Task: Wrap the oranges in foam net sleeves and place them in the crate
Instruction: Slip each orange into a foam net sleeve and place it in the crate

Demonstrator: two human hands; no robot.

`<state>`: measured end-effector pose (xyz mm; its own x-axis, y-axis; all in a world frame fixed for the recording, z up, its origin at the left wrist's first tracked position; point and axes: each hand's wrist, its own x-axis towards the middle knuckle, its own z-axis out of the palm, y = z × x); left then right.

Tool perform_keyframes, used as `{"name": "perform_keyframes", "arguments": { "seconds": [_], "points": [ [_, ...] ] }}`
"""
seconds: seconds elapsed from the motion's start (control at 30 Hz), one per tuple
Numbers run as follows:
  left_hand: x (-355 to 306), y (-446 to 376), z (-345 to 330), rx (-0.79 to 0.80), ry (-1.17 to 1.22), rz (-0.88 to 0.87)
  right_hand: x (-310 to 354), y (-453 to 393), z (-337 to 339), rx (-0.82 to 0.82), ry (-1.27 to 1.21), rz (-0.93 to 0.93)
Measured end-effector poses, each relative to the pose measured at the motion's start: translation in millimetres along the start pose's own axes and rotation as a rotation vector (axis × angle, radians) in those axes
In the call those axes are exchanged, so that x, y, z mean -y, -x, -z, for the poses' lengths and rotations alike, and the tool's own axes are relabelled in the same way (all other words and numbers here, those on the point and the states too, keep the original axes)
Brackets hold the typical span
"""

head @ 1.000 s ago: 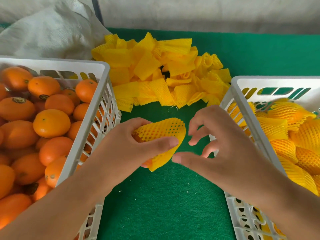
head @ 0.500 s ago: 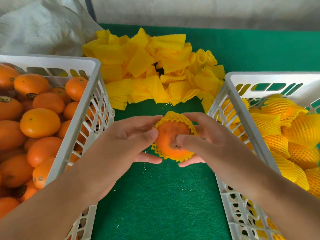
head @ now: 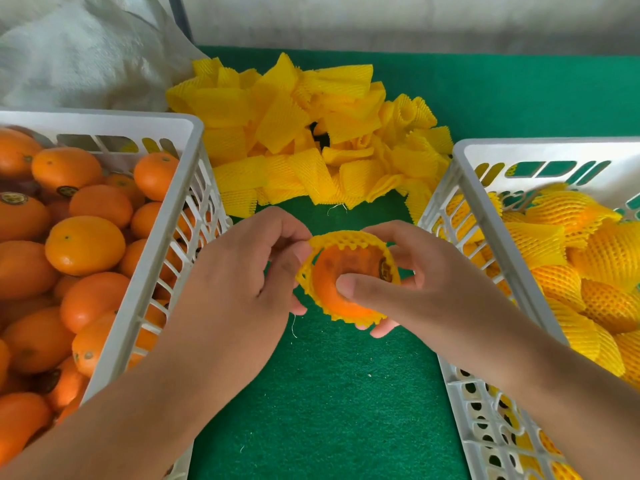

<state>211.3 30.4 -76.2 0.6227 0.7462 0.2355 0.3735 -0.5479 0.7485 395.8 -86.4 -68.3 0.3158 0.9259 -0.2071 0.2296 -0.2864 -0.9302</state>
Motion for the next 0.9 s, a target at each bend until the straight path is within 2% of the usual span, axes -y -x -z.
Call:
{"name": "perform_keyframes", "arguments": {
  "seconds": [0.33,0.47,0.57,0.67,0.73,0.8,0.83,0.9],
  "points": [
    [-10.2,5.4,-1.3,0.052,-0.076,-0.246,-3.2,4.1,-4.9,-0.282,0.266,0.04],
    [-13.8,8.2,-3.0,0.139,-0.084,-0.304,-7.5,4.0,-3.0,-0.292,0.326,0.047],
    [-13.7,9.4,-3.3,0.187,-0.08,-0.264,-9.2,3.0,-0.7,-0.278,0.359,0.067],
    [-14.4,11.0,-2.0,0.161,-0.014,-0.122,-8.9,2.5,1.5,-0.274,0.367,0.091],
    [-14.4,6.5,-1.9,0.185,0.171,0.129,-7.4,2.9,1.5,-0.27,0.374,0.124],
    [-12.4,0.1,-2.0,0.358,0.483,0.481,-5.5,3.9,0.2,-0.24,0.407,0.168],
    [-11.8,-3.1,-2.2,0.446,0.634,0.6,-4.3,4.6,-0.8,-0.204,0.432,0.193],
    [-10.2,-6.9,-1.4,0.535,0.796,0.631,-3.0,6.4,-2.5,-0.108,0.445,0.246]
  ]
}}
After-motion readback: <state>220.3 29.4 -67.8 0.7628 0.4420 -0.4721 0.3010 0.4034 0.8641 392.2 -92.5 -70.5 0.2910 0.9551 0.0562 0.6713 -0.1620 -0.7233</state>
